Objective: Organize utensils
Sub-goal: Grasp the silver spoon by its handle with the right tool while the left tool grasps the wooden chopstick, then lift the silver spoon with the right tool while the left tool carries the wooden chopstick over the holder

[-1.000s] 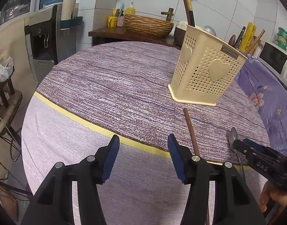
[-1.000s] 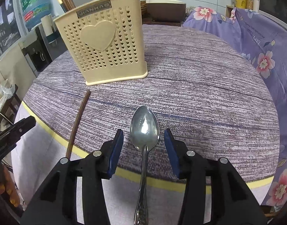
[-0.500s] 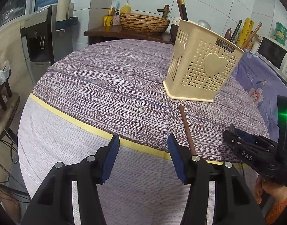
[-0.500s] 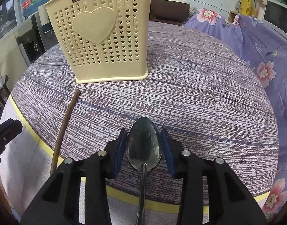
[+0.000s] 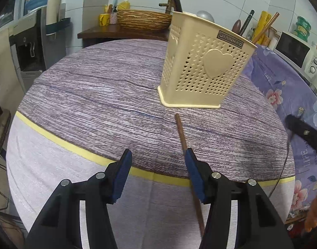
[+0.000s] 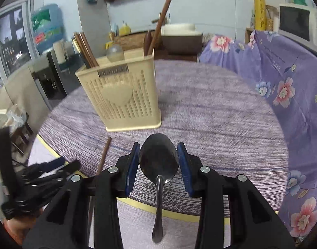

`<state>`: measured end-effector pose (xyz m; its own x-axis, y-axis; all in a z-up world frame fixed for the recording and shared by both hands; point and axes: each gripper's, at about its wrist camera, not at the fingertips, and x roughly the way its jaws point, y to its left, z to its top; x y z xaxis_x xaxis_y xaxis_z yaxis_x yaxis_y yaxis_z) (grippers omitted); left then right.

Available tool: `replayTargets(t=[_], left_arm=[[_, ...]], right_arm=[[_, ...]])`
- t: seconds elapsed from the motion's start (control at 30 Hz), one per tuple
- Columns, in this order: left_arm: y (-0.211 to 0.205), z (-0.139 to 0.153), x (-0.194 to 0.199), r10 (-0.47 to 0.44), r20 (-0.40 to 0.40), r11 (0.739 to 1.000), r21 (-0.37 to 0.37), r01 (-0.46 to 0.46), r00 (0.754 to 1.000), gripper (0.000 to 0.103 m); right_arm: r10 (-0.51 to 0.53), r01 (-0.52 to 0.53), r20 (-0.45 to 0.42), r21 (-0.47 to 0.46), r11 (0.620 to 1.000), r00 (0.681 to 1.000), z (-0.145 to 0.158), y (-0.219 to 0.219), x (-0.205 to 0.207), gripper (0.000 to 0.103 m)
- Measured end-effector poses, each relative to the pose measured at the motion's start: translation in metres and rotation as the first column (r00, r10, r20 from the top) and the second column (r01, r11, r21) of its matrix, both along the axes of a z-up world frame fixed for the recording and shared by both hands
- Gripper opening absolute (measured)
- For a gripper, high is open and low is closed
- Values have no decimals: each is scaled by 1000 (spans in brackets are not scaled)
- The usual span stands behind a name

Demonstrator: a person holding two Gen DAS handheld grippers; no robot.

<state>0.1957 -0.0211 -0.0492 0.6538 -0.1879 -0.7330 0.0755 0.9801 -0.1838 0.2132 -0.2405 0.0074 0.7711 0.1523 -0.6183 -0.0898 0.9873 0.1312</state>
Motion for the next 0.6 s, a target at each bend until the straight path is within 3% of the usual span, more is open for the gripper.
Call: replayTargets(t=[0.23,0.4,0.6], left_arm=[[-34,-5,33,-52,-61,998,23,53,997,36],[-53,-15,48,-32,-71,994,103,40,997,17],[-58,-22,51,-19,-84,992,121,29,996,12]], right_arm=[[0,0,44,6,1000,999,10,3,-16,38],[1,-2,50,6,1000,999,10,1,-17,38],[6,-7,50,15,1000,999,9,1,-20,38]])
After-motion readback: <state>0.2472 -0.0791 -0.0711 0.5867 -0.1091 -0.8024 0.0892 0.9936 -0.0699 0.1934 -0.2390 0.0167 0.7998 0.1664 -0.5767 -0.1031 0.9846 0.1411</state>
